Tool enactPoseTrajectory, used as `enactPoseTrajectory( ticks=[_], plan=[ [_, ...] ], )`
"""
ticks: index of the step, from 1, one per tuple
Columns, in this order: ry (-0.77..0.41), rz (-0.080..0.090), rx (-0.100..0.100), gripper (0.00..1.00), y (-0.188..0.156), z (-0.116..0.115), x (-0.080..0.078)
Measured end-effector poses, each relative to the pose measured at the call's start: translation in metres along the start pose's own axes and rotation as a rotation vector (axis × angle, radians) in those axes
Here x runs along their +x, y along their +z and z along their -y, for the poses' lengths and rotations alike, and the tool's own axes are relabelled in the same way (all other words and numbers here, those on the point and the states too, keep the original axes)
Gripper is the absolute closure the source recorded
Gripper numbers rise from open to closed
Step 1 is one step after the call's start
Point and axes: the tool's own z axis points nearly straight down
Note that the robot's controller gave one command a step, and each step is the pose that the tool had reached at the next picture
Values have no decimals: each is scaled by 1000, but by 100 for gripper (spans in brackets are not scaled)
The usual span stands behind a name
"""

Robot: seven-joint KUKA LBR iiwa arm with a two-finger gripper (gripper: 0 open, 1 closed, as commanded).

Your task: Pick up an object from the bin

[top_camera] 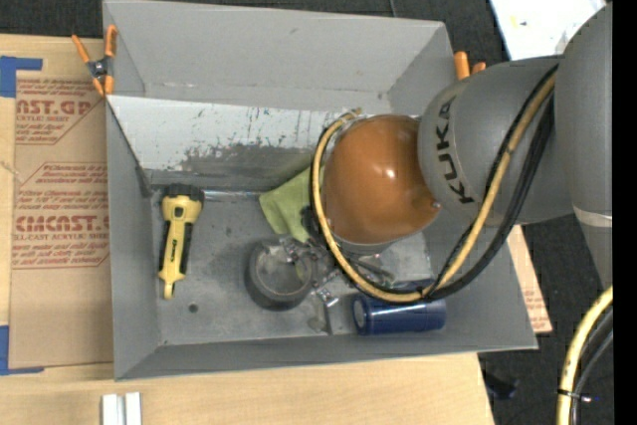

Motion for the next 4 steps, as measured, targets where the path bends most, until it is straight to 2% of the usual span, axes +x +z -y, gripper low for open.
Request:
enactPoseTrajectory(
  ticks=[1, 2, 4],
  plan=[
    [-133, 1, 0, 0, 20, 11, -1],
    [-214, 5, 0, 100, 37, 21, 9],
    [-210, 10, -1, 100, 32, 21, 14]
  ],
)
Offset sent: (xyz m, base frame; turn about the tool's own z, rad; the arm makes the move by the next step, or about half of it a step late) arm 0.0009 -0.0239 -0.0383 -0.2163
